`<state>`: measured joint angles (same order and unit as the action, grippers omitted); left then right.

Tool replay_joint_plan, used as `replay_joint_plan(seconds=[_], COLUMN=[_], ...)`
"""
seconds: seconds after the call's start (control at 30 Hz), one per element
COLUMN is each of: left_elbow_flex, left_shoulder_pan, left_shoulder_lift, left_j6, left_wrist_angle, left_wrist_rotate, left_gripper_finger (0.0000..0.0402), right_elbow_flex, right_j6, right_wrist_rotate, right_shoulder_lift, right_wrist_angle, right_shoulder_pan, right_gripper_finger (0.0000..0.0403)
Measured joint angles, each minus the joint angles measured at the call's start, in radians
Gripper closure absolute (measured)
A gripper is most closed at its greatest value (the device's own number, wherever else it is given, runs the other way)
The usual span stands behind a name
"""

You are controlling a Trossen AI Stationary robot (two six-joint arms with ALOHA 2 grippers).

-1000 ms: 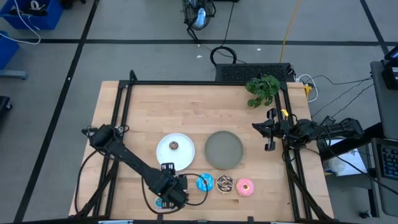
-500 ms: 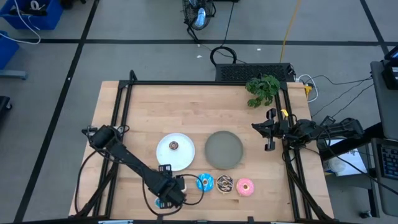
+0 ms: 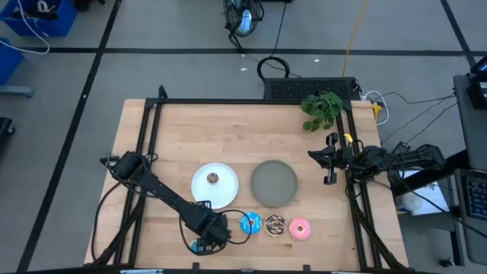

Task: Pick & Place donuts
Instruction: Put the small orange donut on the white plate

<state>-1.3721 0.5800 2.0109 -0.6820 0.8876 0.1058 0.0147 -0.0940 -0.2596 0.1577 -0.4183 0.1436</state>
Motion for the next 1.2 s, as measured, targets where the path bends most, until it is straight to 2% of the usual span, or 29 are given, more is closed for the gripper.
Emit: replay_joint_plan(seconds=[0.37, 0.7, 0.97, 1.2], left_elbow_flex=[0.020, 0.021, 0.014, -0.021], left_shoulder_pan=[-0.002, -0.002, -0.005, -0.016], left_shoulder_lift=[-0.002, -0.002, -0.002, -0.065], left_j6=[0.033, 0.076, 0.097, 0.109], left_wrist_angle=[-0.037, -0.086, -0.061, 0.025], left_wrist_rotate=[-0.012, -0.020, 0.036, 0.022], left_gripper_finger=[0.0092, 0.0179, 0.0246, 0.0269], right_elbow_flex=[0.000, 0.000, 0.000, 0.000], right_j6=[-0.007, -0.005, -0.007, -0.007], right_wrist_rotate=[-0.001, 0.000, -0.001, -0.001], right_shoulder_lift=[0.000, 0.000, 0.000, 0.000], right_wrist_angle=[-0.003, -0.003, -0.003, -0.003], right_shoulder_pan=[0.000, 0.000, 0.000, 0.000], right_gripper_finger=[0.0403, 0.0403, 0.0403, 0.0403])
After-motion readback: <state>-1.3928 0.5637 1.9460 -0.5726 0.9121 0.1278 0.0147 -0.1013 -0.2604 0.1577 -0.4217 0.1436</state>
